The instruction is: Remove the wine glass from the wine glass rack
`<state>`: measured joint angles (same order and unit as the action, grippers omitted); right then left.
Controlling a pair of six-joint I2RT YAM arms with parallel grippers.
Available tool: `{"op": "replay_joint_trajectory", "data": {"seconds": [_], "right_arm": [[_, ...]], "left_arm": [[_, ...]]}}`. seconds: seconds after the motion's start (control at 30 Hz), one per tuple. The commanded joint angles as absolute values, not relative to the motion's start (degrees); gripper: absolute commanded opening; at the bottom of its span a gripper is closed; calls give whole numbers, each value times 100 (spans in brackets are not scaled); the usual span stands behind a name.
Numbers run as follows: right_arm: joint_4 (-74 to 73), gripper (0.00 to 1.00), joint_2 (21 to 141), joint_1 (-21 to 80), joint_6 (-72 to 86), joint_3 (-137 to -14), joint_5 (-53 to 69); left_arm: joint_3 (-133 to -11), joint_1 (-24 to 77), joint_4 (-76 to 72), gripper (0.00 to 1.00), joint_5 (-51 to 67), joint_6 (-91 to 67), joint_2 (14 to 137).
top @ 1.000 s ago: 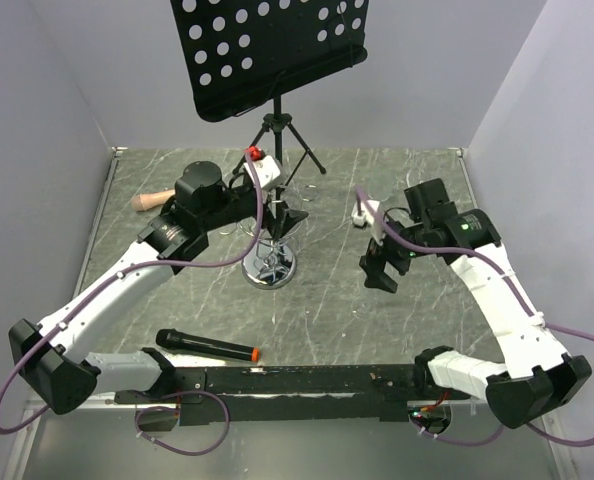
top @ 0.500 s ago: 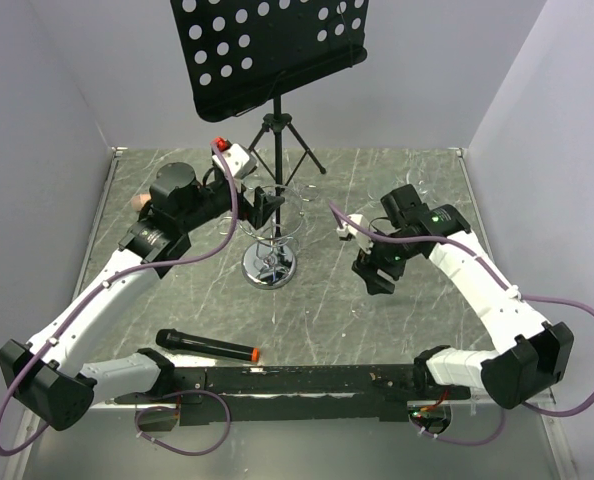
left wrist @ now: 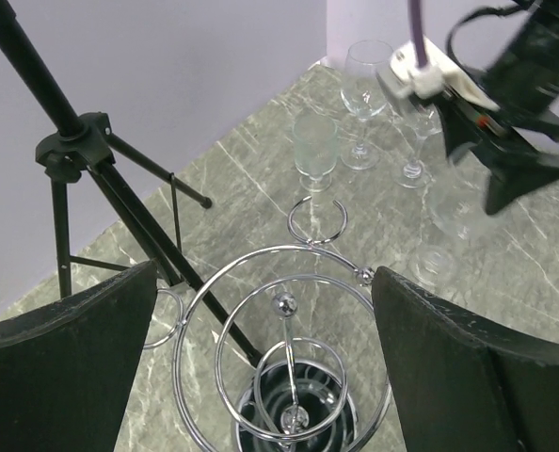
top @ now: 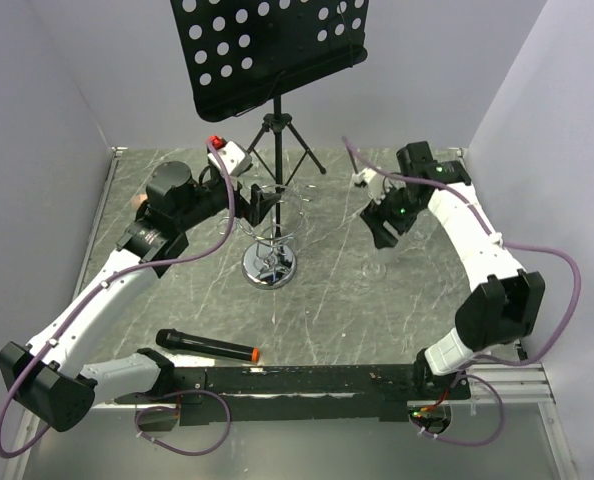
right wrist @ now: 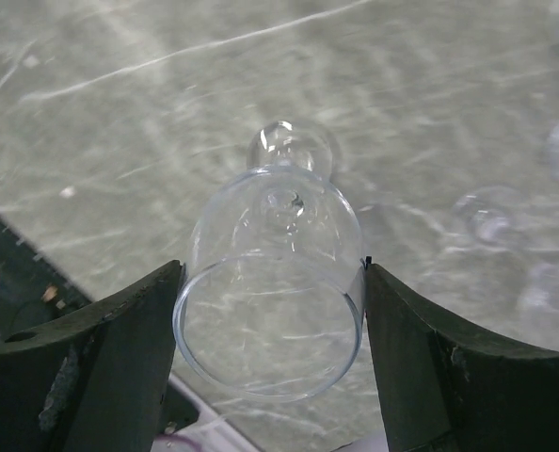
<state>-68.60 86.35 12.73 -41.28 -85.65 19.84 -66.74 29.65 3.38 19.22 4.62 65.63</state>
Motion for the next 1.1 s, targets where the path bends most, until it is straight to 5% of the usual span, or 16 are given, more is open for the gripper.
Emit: {"op": "replay_joint_trajectory", "data": {"seconds": [0.0, 0.3, 0.6, 0.67, 1.07], "right_arm": [[-6637, 41, 8763, 1055, -4034, -9202, 1864], [-6021, 46, 9254, 835, -4000, -9395, 1494], [-5862, 82, 9475, 773, -3595, -9466, 1538], [-5845, 100, 9431, 782, -3498, -9501, 1486], [-5565, 100, 8439, 685, -2718, -9765, 1838]], "left_arm": [[-6618, 2901, 79, 100, 1978, 316, 6337], [-6600, 2769, 44, 100, 2074, 229, 6354], [-6671, 2707, 141, 100, 2048, 264, 6390], [-6688, 2698, 167, 100, 1996, 264, 6398], [-6548, 2382, 360, 100, 1002, 299, 6320]]}}
